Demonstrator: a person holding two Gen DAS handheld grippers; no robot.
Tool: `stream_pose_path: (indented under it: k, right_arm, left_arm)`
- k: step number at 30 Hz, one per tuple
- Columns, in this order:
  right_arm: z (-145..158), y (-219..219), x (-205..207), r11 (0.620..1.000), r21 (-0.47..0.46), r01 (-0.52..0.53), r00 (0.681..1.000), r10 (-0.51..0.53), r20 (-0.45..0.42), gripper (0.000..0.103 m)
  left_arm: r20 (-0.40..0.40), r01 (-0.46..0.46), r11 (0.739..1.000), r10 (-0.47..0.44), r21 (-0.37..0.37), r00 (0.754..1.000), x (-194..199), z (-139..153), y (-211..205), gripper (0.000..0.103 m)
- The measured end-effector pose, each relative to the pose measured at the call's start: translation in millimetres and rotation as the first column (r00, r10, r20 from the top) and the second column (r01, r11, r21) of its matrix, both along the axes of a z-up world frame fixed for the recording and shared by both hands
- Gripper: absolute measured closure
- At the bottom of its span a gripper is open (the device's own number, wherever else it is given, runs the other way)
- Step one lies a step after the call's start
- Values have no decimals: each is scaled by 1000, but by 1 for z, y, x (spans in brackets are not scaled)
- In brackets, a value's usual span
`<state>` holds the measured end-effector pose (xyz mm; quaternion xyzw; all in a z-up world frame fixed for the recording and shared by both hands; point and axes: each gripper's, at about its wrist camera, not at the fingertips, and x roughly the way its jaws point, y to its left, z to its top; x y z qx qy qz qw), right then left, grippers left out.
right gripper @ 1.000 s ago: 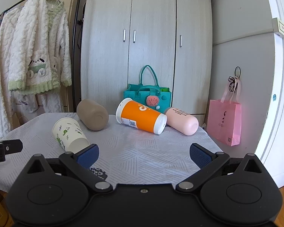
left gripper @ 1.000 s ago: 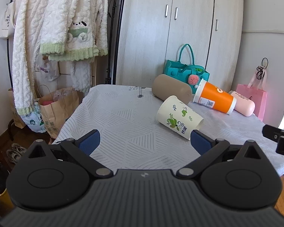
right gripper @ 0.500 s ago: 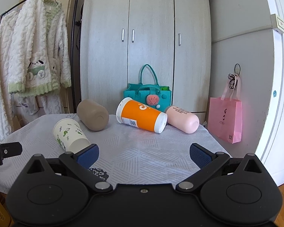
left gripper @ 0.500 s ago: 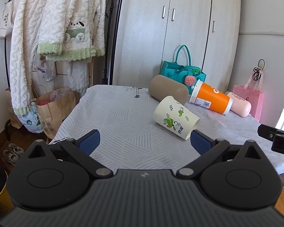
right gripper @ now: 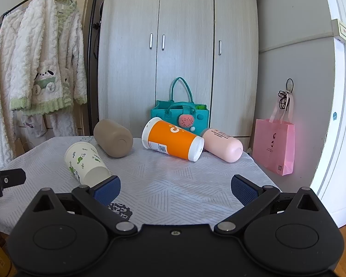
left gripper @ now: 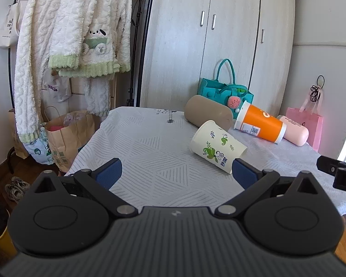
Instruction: Flip cup upright
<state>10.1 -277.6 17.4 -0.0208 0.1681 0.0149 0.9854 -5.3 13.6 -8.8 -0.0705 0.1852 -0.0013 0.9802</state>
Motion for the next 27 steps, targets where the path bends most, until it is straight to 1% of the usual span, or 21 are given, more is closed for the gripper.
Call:
stream_pose_path:
  k: [7, 15, 27]
  right_arm:
    - [1, 1, -1, 1000, -4, 1, 1000, -1, 5, 0]
    - [4, 0, -3, 1000, -3, 7, 1000, -7, 12, 0]
    - [8, -3, -10, 1000, 15, 4, 999, -4, 43, 0]
  left_arm:
    - [3, -4, 1000, 4, 2, 1000, -1, 0, 6, 0]
    - [22, 11, 1000, -11, 1, 1000, -7, 2, 2, 0]
    - [90, 45, 999, -44, -6, 995, -20, 6, -2, 0]
